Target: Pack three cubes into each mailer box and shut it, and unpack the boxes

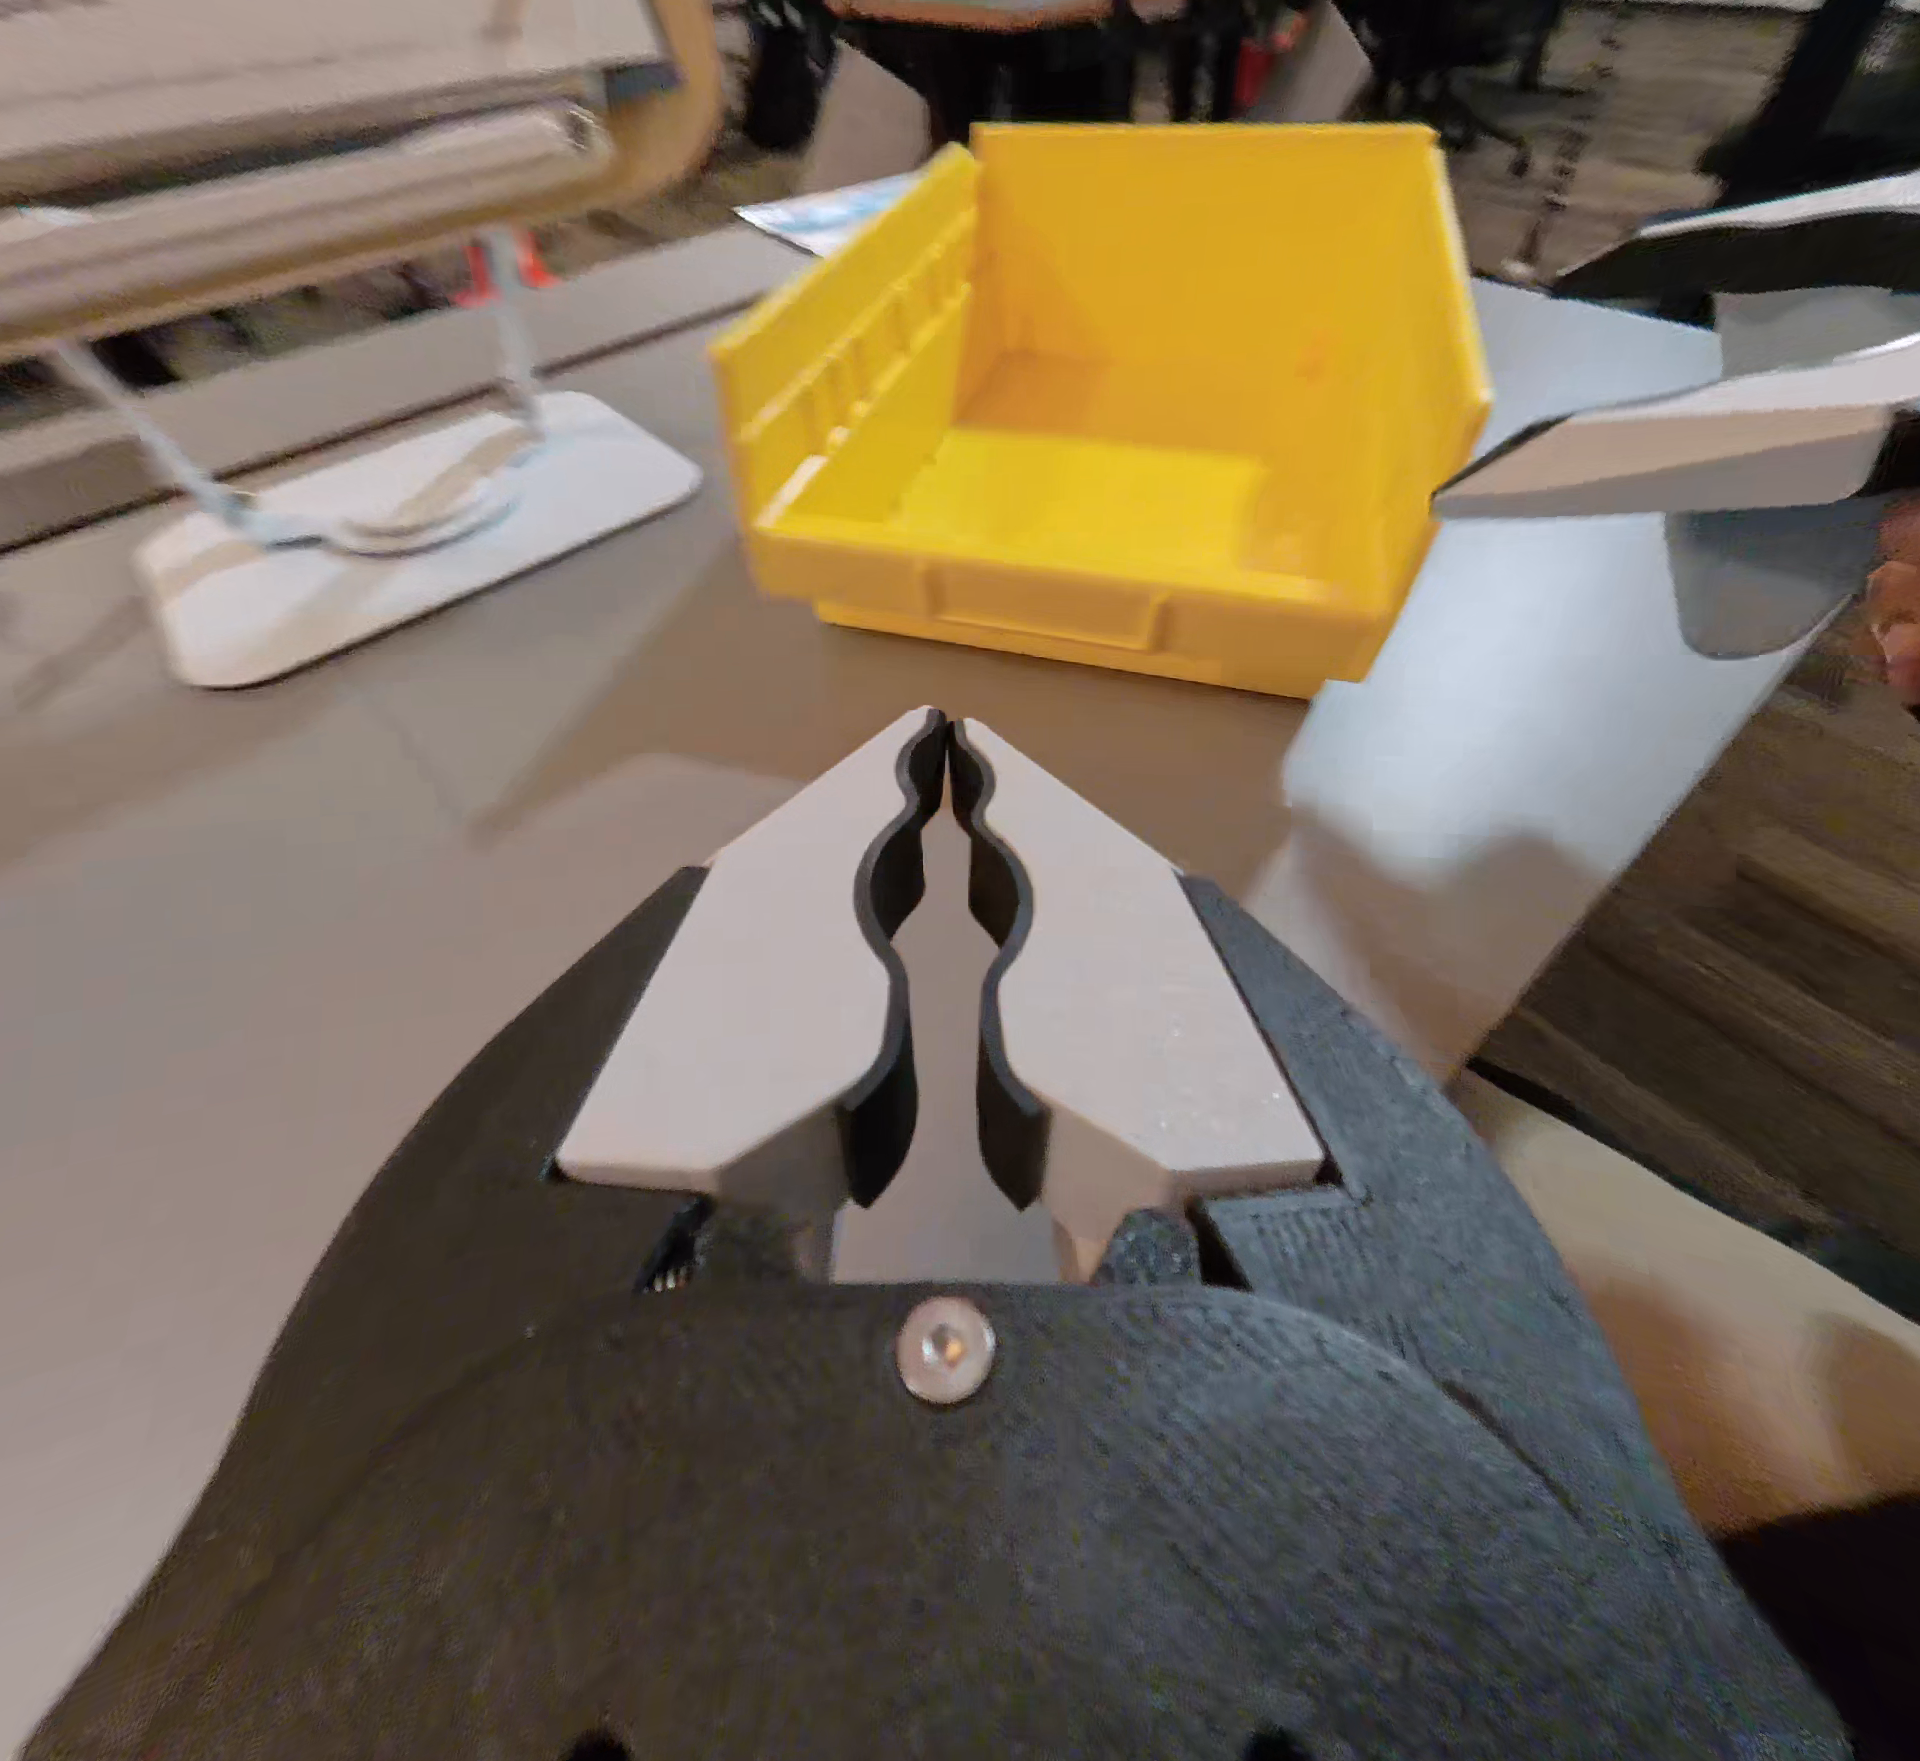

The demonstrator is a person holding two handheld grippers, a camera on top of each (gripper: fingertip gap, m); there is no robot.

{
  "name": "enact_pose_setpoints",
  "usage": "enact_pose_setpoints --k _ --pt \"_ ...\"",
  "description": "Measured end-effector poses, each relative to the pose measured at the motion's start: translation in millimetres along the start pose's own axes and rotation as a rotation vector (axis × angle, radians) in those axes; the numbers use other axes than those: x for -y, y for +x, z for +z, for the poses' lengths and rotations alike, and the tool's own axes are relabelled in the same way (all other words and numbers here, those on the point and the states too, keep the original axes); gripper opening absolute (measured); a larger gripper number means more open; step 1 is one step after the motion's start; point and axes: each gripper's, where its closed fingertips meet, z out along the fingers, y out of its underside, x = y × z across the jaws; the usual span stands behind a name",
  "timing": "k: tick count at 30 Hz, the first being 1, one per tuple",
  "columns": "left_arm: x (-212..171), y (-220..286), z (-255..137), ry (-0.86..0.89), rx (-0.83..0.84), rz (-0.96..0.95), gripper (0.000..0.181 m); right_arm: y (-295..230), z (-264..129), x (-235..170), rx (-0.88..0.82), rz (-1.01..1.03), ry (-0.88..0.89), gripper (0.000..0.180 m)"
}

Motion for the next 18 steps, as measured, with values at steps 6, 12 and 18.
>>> enact_pose_setpoints --k 6,12,18 --pt "5.2 -7.1 -17.6 0.020 0.057 0.100 0.000 23.6 41.9 -11.4 -0.072 -0.044 -0.093 0.105" --pt "7.7 -16.1 -28.3 0.084 0.128 0.143 0.000 95.1 47.3 -21.1 -0.144 -0.024 -0.130 0.034" --pt "-2.0 -9.7 -20.5 0.074 0.079 0.121 0.000 169.6 46.6 -29.0 -0.090 0.123 -0.071 0.009"
